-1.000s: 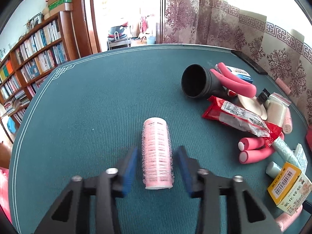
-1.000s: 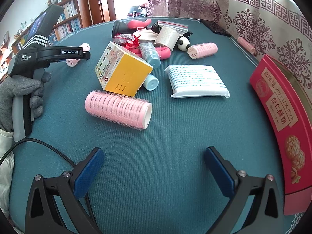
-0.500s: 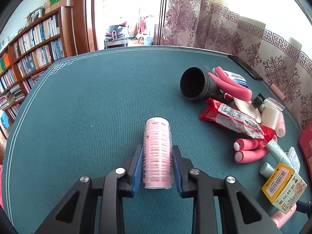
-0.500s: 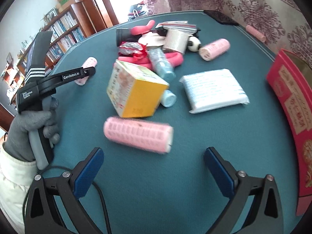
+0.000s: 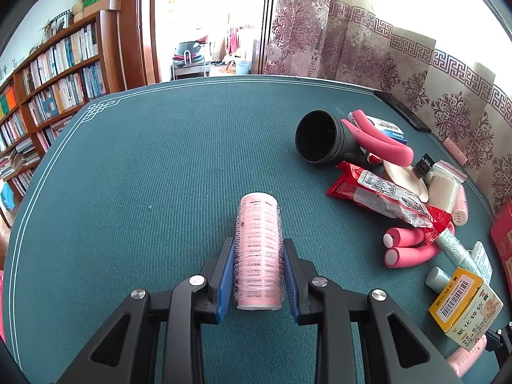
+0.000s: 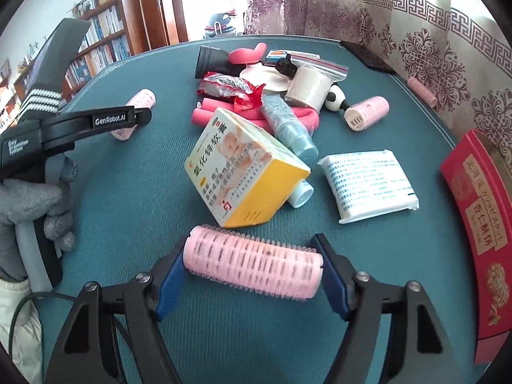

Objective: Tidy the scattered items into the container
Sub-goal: 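Carry both pink rollers to the red tin box and release them inside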

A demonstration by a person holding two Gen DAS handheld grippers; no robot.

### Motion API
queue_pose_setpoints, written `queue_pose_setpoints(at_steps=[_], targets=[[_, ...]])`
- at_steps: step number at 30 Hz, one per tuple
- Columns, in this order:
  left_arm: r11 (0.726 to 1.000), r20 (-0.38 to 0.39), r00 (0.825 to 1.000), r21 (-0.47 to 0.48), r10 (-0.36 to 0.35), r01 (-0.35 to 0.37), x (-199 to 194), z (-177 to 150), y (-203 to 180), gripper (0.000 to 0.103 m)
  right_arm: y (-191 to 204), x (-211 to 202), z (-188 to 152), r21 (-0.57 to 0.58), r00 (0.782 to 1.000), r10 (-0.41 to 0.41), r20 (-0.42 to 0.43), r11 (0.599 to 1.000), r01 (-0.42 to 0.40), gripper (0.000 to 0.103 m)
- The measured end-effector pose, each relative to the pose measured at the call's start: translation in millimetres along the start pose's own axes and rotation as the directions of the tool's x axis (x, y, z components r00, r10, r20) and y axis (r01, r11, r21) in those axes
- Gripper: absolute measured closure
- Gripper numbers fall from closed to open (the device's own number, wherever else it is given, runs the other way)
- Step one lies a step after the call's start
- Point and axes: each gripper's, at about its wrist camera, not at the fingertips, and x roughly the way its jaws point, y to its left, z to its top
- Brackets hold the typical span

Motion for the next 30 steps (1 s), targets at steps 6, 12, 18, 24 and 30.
queue_pose_setpoints(at_steps=[6, 12, 18, 24, 30], targets=[[1.000, 0.001, 1.000, 0.000, -0.012, 0.012, 0, 0, -1, 0.073, -7, -17, -22, -0.011, 1.000, 0.025, 0.013, 1.000, -0.025, 0.026], [0.999, -0.009, 0.999, -0.014, -0.033, 0.033, -6, -4, 1, 0.073, -22, -52, -34, -0.010, 0.994, -0.008, 0.109, 1.000, 0.009, 0.026], [0.999, 0.003, 0.999, -0.021, -0.042, 0.042, -24, -4, -7, 0.073, -51, -77, -29, 0.061, 0.982, -0.048, 0.184, 0.997, 0.038, 0.026], [0.997, 0.037, 0.997, 0.040, -0.074, 0.073, -49, -2, -39, 0.073, -91, -104, -30, 0.168, 0.960, -0.114, 0.256, 0.983, 0.072, 0.026], [0.982, 0.066, 0.985, 0.116, -0.158, 0.150, -74, 5, -87, 0.073, -138, -129, -40, 0.281, 0.932, -0.210, 0.295, 0.952, 0.125, 0.026]])
